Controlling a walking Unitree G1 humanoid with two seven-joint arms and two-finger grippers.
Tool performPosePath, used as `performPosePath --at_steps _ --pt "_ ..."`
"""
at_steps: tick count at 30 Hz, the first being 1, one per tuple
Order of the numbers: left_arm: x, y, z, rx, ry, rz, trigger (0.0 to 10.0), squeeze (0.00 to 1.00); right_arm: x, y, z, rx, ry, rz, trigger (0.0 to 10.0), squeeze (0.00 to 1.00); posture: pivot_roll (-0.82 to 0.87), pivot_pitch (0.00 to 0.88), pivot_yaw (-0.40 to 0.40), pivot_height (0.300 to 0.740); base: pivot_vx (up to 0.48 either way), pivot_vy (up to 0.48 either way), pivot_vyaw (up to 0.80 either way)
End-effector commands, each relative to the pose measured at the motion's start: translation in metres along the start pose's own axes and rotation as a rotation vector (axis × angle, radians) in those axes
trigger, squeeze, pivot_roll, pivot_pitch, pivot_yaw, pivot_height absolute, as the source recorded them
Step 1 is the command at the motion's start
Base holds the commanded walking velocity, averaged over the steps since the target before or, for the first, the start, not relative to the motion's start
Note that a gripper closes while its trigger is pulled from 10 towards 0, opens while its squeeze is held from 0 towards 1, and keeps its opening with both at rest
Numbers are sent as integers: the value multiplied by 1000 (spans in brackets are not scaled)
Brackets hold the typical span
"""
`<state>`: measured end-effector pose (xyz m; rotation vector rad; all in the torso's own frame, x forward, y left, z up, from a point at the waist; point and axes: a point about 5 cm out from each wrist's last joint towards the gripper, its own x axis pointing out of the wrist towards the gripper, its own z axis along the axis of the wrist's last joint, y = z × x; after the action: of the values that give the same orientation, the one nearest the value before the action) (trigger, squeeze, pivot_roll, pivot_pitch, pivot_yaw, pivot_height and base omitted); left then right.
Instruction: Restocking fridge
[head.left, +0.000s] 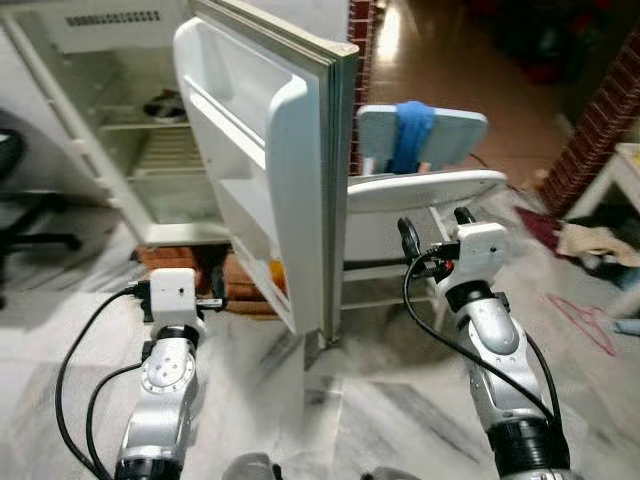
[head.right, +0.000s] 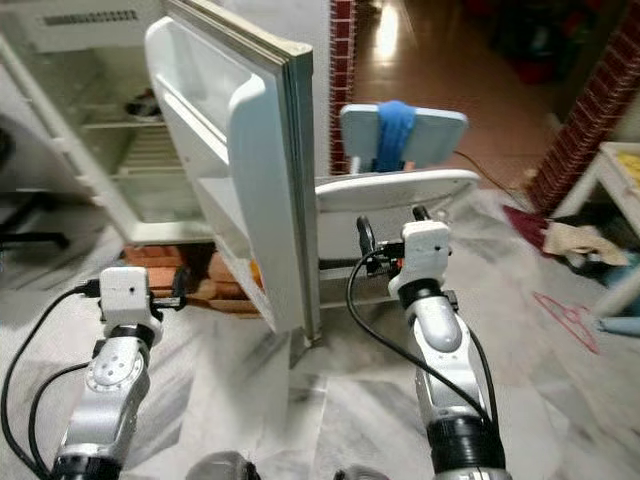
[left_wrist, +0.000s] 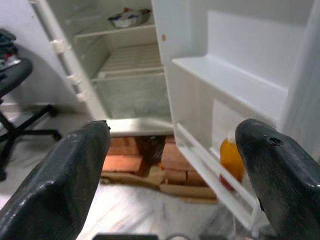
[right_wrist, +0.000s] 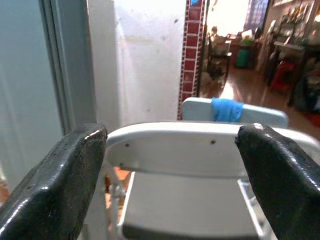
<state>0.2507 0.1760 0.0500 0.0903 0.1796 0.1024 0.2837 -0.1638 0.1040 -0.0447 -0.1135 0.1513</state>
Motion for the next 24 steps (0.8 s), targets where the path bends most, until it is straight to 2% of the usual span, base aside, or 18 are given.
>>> performPosePath --at_steps 1,5,8,20,24 --pt "0 3 5 11 -26 -6 10000 0 0 2 0 23 -2 -8 10000 0 47 7 28 740 0 0 0" --pt "1 2 8 -2 -40 -19 10000 0 -1 2 -1 28 7 -24 10000 0 44 8 32 740 60 0 0" --pt "2 1 10 -3 -46 -25 10000 0 -3 2 -1 5 8 -16 10000 0 42 8 32 740 293 0 0" --pt "2 -1 9 -11 -41 -36 10000 0 -4 2 3 11 -15 -16 10000 0 40 11 32 740 310 0 73" --pt "1 -1 9 -14 -39 -37 10000 0 -1 1 4 4 -20 -19 10000 0 42 13 31 740 283 0 534"
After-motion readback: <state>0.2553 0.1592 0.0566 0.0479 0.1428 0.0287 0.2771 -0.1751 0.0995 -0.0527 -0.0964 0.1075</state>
